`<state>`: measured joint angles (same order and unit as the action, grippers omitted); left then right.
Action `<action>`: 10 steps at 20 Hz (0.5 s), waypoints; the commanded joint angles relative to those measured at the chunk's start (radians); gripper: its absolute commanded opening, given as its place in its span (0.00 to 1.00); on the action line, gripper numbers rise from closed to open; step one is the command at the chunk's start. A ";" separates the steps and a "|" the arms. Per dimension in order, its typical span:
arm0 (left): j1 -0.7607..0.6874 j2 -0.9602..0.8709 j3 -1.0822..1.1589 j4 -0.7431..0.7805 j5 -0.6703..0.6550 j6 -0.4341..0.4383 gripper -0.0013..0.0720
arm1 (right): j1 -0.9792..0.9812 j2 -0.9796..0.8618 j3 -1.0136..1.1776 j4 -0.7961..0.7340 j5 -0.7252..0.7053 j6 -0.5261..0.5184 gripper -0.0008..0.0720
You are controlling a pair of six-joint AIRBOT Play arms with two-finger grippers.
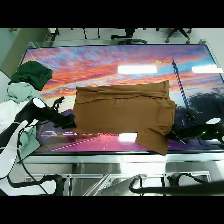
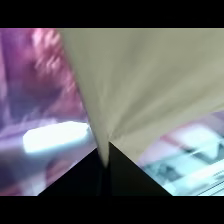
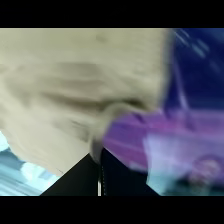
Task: Fold the shirts.
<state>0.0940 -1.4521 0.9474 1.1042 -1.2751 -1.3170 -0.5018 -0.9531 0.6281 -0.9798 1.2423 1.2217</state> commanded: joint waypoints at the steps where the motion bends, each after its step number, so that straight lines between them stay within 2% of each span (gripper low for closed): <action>1: 0.050 0.070 -0.104 0.142 -0.027 -0.057 0.03 | -0.011 0.119 0.004 -0.231 0.040 0.209 0.04; 3: 0.081 0.084 -0.142 0.142 -0.024 -0.056 0.03 | -0.006 0.165 0.004 -0.202 0.053 0.203 0.04; 4: 0.089 0.089 -0.150 0.140 -0.023 -0.056 0.03 | 0.000 0.188 0.006 -0.157 0.045 0.163 0.04; 7: 0.079 0.090 -0.080 0.089 -0.025 -0.053 0.03 | 0.007 0.208 0.047 0.082 -0.044 -0.016 0.04; 10: 0.045 0.077 0.080 0.071 -0.025 -0.054 0.03 | 0.034 0.133 0.163 0.318 -0.150 -0.171 0.04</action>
<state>0.1585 -1.3689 0.9207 1.1946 -1.2984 -1.3693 -0.4896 -0.7826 0.7101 -0.8917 1.1896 1.2034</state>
